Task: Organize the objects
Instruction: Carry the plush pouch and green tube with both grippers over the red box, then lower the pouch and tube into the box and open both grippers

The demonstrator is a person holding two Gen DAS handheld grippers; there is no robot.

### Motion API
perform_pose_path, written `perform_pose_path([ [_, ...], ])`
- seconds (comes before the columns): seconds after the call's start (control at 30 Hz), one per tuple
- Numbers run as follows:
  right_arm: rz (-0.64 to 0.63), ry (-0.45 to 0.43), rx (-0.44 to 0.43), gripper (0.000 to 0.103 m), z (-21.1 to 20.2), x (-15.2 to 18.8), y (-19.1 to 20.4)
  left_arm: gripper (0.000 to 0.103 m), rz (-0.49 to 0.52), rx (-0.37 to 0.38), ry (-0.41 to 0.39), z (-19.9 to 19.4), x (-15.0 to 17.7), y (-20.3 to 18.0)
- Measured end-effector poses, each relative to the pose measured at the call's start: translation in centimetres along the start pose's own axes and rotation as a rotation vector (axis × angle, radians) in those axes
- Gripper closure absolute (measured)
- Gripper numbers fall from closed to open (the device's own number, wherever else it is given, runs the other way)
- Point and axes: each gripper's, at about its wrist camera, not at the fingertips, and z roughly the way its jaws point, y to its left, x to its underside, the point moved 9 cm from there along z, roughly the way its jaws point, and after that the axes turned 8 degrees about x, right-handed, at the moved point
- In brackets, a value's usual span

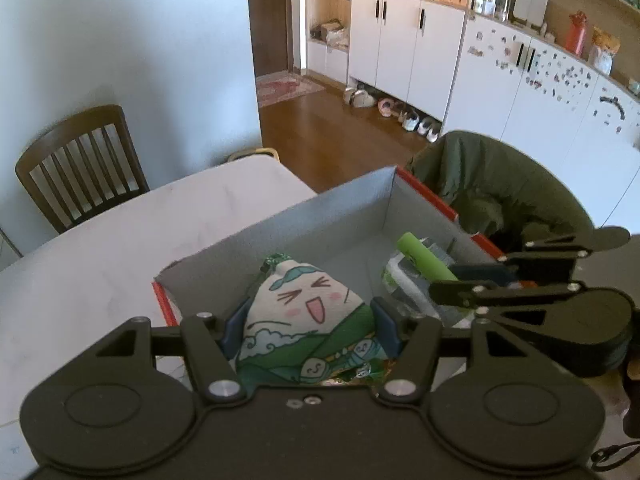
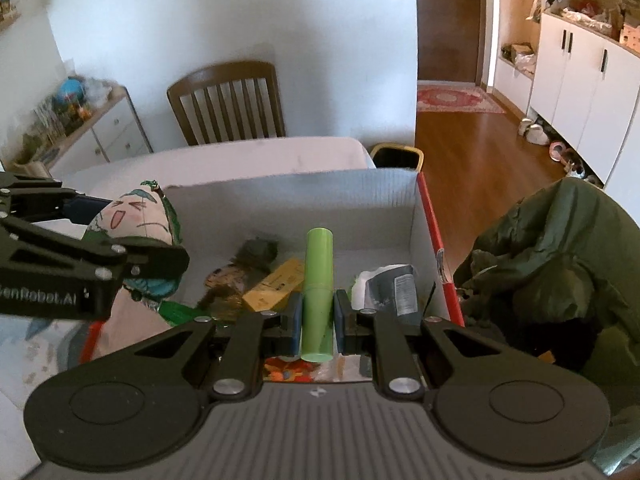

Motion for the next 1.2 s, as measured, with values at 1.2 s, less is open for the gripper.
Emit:
perform_pose_path([
  [1.2,-0.128,0.212,-0.055,0.088,8.9,1.1,0.9,0.04,-0.062,-0.026,0.172,7.3,3.8,2.0],
])
